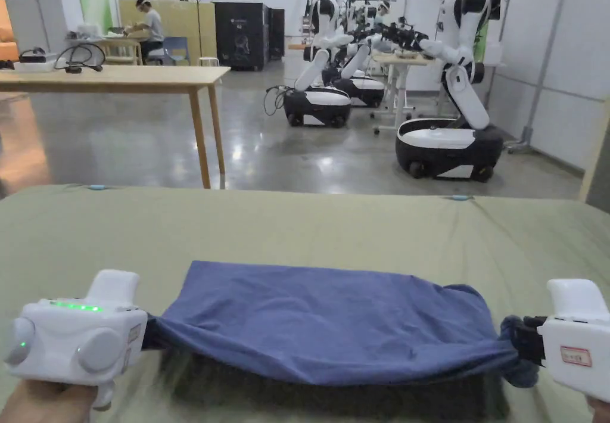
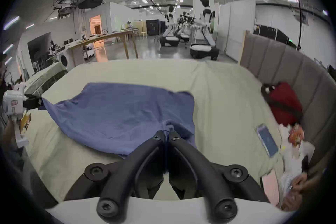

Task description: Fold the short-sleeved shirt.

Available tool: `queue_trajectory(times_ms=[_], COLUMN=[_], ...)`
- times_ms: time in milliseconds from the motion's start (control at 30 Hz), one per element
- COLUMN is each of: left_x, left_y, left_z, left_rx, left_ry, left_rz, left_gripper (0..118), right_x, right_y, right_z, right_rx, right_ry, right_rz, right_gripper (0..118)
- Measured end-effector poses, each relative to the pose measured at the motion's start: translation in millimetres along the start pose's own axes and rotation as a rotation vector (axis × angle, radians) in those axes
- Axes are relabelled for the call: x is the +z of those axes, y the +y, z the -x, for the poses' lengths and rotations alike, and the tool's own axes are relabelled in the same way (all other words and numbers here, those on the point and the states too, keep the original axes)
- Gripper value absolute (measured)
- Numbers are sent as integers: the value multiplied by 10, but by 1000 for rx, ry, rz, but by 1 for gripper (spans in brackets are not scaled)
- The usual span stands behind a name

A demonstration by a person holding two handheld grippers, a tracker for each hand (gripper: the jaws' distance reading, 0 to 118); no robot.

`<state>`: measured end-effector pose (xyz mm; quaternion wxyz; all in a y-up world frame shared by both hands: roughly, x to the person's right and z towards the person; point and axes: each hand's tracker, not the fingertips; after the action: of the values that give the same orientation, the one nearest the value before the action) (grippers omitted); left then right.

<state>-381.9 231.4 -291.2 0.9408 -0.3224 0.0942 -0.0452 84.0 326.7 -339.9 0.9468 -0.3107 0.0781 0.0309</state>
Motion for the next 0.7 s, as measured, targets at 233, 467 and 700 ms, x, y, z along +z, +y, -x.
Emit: queue_trajectory(times_ms=[233, 467, 700], left_x=[584, 1064, 1103], left_y=[-689, -1144, -1327], left_z=[198, 284, 280], left_rx=[77, 44, 35], left_ry=[-51, -91, -107], left_rz=[39, 90, 135], left_gripper=[5, 5, 5], right_x=[578, 1032, 936], right_y=[-795, -1240, -1445], right_z=[8, -84, -161], right_rx=[-12, -68, -112], right_ry=[1, 12, 9], right_rz=[32, 57, 98], right_gripper=[4, 4, 4])
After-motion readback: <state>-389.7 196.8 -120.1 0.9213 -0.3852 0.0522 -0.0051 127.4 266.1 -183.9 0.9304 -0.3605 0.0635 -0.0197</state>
